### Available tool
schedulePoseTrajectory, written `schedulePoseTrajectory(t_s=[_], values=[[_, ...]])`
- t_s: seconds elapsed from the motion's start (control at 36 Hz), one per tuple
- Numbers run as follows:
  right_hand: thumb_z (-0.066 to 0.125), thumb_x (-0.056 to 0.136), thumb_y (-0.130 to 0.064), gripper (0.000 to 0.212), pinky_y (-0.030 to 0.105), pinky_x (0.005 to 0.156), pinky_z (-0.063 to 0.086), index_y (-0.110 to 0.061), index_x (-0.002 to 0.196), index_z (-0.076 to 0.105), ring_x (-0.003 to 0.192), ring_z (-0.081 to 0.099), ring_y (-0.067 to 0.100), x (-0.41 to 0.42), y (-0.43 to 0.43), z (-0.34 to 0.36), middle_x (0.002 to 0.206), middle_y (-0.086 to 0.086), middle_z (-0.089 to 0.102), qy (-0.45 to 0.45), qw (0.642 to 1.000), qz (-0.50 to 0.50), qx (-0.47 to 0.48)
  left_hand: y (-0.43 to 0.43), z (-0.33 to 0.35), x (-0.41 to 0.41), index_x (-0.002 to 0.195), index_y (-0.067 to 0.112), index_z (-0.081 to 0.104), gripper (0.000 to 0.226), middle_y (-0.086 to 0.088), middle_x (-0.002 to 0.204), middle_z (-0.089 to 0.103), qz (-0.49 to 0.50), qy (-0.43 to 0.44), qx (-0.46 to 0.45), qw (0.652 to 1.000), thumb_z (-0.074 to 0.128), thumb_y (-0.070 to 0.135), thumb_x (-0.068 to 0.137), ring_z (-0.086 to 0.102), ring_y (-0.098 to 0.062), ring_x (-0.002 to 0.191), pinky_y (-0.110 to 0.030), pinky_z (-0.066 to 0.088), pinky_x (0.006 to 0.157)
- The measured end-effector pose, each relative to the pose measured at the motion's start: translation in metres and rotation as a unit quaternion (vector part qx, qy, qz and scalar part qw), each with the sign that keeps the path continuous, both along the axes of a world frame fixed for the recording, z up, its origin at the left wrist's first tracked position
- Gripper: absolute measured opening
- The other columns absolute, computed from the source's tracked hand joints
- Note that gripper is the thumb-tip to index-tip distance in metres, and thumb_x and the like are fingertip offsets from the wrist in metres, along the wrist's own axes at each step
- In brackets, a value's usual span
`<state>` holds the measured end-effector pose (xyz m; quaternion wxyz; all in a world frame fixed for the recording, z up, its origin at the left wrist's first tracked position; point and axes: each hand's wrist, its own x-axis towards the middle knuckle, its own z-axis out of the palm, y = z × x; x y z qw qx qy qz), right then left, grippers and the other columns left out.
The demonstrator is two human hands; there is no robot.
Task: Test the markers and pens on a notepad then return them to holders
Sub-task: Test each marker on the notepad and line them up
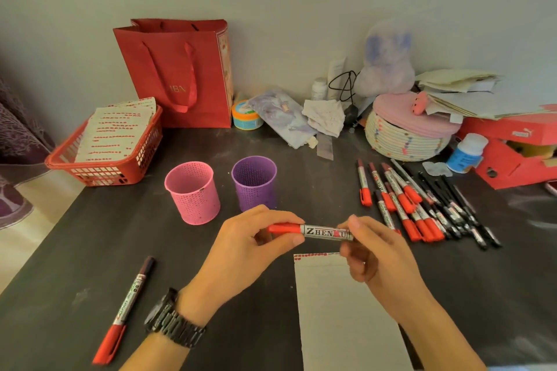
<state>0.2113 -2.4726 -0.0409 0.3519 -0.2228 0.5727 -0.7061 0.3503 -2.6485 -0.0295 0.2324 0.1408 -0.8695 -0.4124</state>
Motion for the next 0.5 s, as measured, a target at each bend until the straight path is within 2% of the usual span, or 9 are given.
schedulePoseTrajectory(t_s=[0.06,0.14,0.22,0.36,0.5], values=[[0.069,0.086,-0.038,0.024,0.023,0.044,0.042,-0.016,0.092,0.075,0.049,0.051,0.017,-0.002,0.010,0.004,0.070,0.013,0.067,0.070,0.996,0.049,0.036,-0.003,0.003,0.004,0.105,0.040,0.073,0.024,0.024,0.095,0.067,-0.019,-0.023,0.005,1.000,0.070,0.044,0.082,0.064,-0.011,0.089,-0.015,0.048,0.068],[0.056,0.098,-0.033,0.018,0.019,0.048,0.039,-0.031,0.097,0.074,0.052,0.048,0.010,0.005,0.017,0.006,0.066,0.000,0.062,0.194,0.967,0.118,0.112,-0.001,0.010,0.005,0.102,0.042,0.071,0.021,0.024,0.096,0.069,-0.067,-0.075,0.015,0.995,0.070,0.046,0.082,0.065,-0.009,0.091,-0.016,0.049,0.071],[0.054,0.091,-0.054,0.023,0.016,0.055,0.040,-0.039,0.097,0.071,0.057,0.048,0.002,0.021,0.018,0.004,0.066,-0.012,0.057,0.315,0.934,0.084,0.145,0.002,0.018,0.001,0.102,0.039,0.071,0.020,0.020,0.095,0.070,-0.099,-0.107,0.031,0.989,0.069,0.045,0.083,0.066,-0.009,0.091,-0.018,0.051,0.074],[0.055,0.085,-0.057,0.036,0.011,0.056,0.040,-0.033,0.105,0.073,0.062,0.057,0.002,0.038,0.025,0.003,0.070,-0.024,0.062,0.353,0.926,0.021,0.132,0.002,0.027,0.001,0.105,0.034,0.074,0.023,0.016,0.097,0.071,-0.142,-0.149,0.048,0.977,0.070,0.041,0.083,0.066,-0.012,0.093,-0.022,0.053,0.079],[0.060,0.087,-0.052,0.040,0.007,0.070,0.050,-0.029,0.117,0.074,0.086,0.067,-0.002,0.048,0.031,-0.010,0.095,-0.026,0.072,0.433,0.891,-0.037,0.130,0.001,0.028,0.002,0.107,0.028,0.075,0.024,0.018,0.094,0.071,-0.171,-0.174,0.039,0.969,0.072,0.033,0.084,0.067,-0.012,0.090,-0.020,0.053,0.076]])
